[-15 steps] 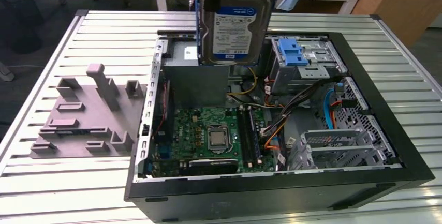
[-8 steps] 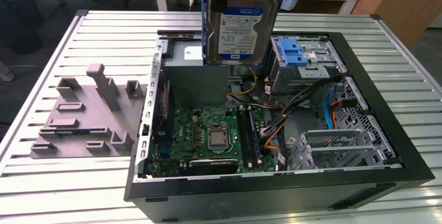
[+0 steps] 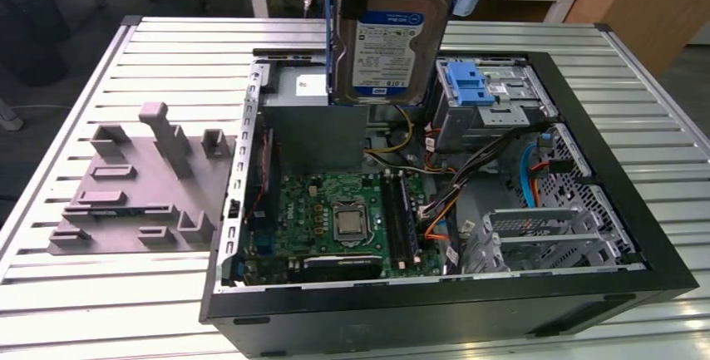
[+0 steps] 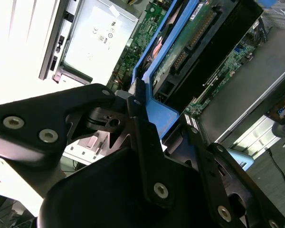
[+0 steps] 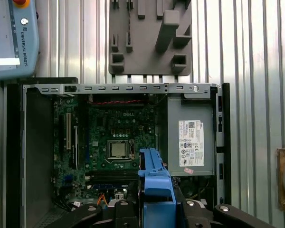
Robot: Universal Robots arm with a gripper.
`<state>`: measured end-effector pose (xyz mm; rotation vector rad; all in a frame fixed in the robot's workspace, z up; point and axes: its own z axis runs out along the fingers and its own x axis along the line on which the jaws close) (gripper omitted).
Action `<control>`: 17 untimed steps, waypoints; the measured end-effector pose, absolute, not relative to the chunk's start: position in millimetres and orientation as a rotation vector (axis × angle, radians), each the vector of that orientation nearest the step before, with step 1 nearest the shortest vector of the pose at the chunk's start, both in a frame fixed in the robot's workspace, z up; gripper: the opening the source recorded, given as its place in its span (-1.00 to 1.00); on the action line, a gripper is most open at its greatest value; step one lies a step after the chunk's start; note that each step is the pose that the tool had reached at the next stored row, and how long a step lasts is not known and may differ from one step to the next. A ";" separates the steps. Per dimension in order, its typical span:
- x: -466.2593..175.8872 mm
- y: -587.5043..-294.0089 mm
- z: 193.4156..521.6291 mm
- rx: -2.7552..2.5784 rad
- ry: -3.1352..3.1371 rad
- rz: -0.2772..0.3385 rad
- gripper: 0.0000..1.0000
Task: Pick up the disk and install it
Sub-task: 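Insert the disk into the insertion slot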
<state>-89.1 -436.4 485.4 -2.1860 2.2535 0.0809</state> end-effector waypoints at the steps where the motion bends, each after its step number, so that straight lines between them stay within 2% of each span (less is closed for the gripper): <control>1: -89.1 -436.5 485.4 -2.186 2.253 0.081 -0.27; 17: -80.1 -443.2 485.0 -2.186 2.254 0.081 -0.27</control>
